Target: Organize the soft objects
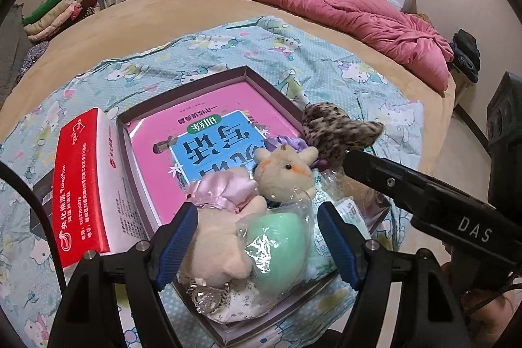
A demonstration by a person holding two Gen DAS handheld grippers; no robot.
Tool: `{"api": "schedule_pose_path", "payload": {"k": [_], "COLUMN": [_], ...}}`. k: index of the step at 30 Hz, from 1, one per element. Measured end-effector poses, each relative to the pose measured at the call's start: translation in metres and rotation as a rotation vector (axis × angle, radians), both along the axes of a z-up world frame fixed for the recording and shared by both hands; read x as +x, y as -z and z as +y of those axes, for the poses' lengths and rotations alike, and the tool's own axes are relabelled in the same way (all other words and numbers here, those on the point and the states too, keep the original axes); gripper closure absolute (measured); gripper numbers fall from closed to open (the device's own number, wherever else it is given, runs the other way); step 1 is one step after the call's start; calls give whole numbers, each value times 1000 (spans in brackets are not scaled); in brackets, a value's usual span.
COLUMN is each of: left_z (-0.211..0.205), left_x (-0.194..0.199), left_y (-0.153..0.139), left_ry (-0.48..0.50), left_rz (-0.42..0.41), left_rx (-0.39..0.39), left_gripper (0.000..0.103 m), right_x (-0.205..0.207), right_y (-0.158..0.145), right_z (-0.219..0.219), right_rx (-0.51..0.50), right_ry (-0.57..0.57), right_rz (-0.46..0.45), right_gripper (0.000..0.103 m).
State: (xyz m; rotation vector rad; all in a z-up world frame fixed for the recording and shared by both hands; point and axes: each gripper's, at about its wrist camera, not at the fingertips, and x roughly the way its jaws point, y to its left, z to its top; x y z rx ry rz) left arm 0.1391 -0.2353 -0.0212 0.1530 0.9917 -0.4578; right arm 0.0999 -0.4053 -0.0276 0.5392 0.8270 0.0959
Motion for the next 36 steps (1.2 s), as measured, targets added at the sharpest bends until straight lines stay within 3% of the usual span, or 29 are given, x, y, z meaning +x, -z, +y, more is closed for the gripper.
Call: {"api": "schedule_pose_path", "payload": {"k": [16,22,25,36], "left_z": [5,14,19,48], "left_x": [-5,-14,-19,-51], "left_y": [-10,-22,-27,-51], "left_ry": [0,-12,-21,-53], "left_rz": [-14,-28,-30,-57], "left_rx": [-18,-30,-31,-40], "left_gripper": [27,22,15,14], "right_x": [-4,-19,-31,-65], "right_y": [-7,-24,-37,-72], "right_z": [-2,3,4,40], "right_rx": [-30,-87,-107,-189], "right_ry": [7,8,13,-5], "right_rz": [-10,-38,-72,-99], "right_gripper": [32,31,24,23]}}
